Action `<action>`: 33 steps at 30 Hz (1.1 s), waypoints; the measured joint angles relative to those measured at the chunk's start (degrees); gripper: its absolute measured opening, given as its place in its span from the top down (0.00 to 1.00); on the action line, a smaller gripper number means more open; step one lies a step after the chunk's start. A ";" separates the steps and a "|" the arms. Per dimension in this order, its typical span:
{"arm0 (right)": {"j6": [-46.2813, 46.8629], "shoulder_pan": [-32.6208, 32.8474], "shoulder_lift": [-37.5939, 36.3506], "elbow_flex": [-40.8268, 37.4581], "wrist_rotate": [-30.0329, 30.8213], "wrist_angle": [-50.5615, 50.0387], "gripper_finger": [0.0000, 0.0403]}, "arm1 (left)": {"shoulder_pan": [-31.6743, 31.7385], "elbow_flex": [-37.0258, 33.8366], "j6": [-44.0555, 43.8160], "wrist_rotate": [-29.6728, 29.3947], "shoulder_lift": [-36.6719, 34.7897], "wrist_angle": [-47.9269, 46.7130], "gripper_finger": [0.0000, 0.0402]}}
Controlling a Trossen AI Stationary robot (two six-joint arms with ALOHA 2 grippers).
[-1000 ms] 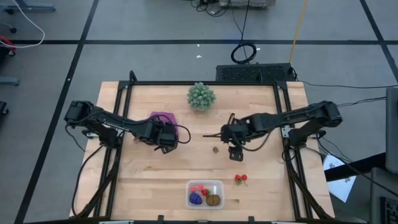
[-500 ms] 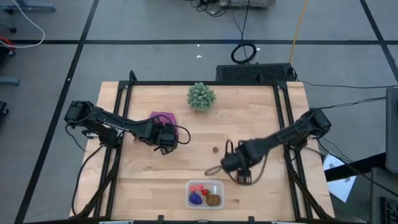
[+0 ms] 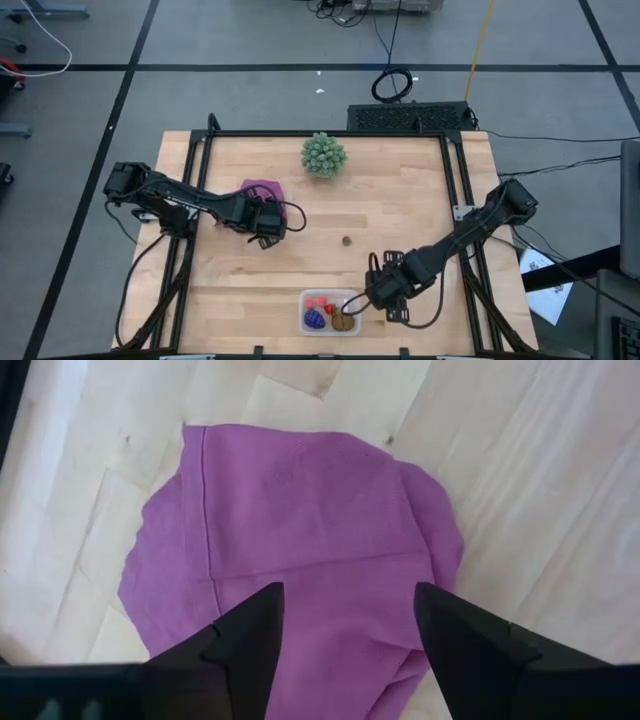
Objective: Pick and placing Produce into tupperware
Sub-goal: Put the bottom red strawberry into the transparent container
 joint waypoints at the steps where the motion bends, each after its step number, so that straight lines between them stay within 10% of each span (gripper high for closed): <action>1: -0.04 0.17 0.00 -0.61 0.00 1.29 0.44 | 0.02 0.00 0.00 0.29 0.00 0.00 0.43; 33: 5.12 -5.54 -0.02 -9.00 -4.90 11.14 0.44 | -0.02 0.00 0.11 1.50 0.00 0.04 0.43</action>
